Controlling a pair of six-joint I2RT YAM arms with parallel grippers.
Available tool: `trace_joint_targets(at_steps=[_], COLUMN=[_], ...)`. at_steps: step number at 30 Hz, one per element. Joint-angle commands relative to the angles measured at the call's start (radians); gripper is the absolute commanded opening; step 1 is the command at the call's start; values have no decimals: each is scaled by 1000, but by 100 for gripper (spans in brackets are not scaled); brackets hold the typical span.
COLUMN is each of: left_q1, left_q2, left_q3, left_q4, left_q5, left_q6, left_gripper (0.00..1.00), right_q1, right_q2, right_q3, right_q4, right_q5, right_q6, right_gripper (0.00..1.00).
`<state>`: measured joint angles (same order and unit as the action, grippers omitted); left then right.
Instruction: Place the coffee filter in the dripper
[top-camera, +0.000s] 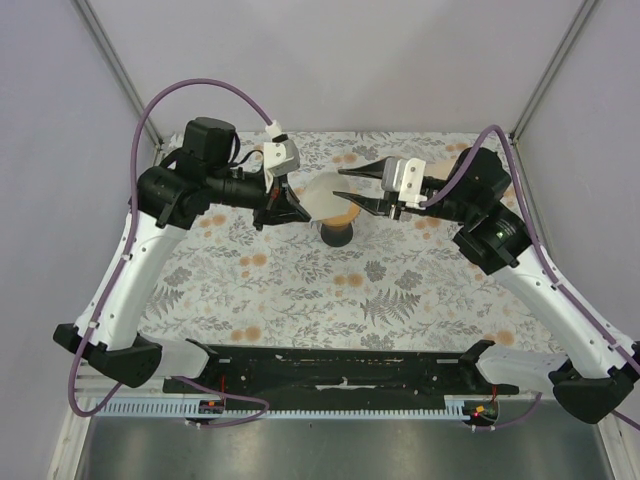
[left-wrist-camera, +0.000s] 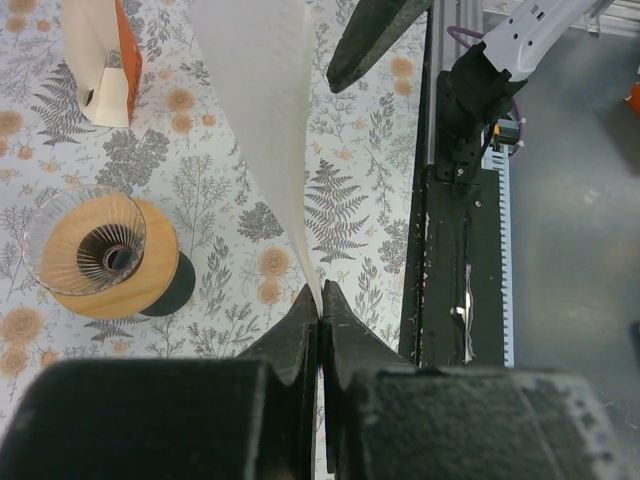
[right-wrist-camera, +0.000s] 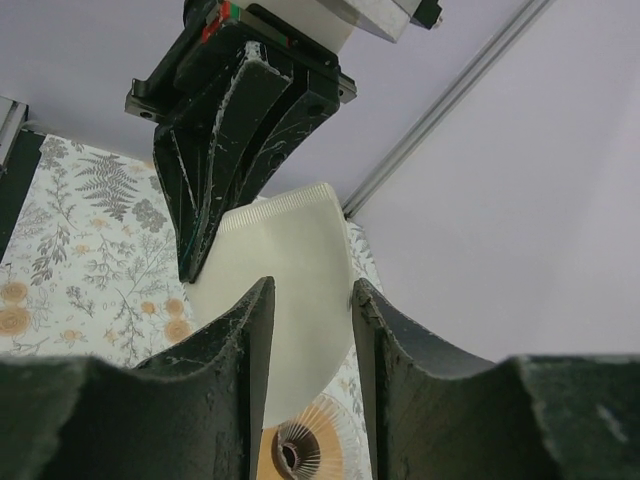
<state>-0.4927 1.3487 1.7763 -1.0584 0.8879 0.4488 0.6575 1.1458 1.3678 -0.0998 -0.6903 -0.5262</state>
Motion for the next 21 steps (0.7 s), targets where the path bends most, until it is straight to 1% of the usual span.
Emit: trace_joint_targets(at_steps=[1,8,17,21], left_q1=[-10,-20,-40,-46], left_q2=[1,7,12,12], left_q3=[58,63,64,66], left_q4=[-32,-49,-75,-77], left_q5=[-9,-23,-36,-44], left_q6=[85,110,140,146], left_gripper=[2,2,2,2], right_q1=[4,4,4,4], right_q2=[3,14,28,38], right_q3=[48,63,86,111], right_q4=[-28,-61,-83,-118], right_q5=[14,12,55,55], right_q6=[-24,-46,-83,-103], right_gripper=[43,37,36,33])
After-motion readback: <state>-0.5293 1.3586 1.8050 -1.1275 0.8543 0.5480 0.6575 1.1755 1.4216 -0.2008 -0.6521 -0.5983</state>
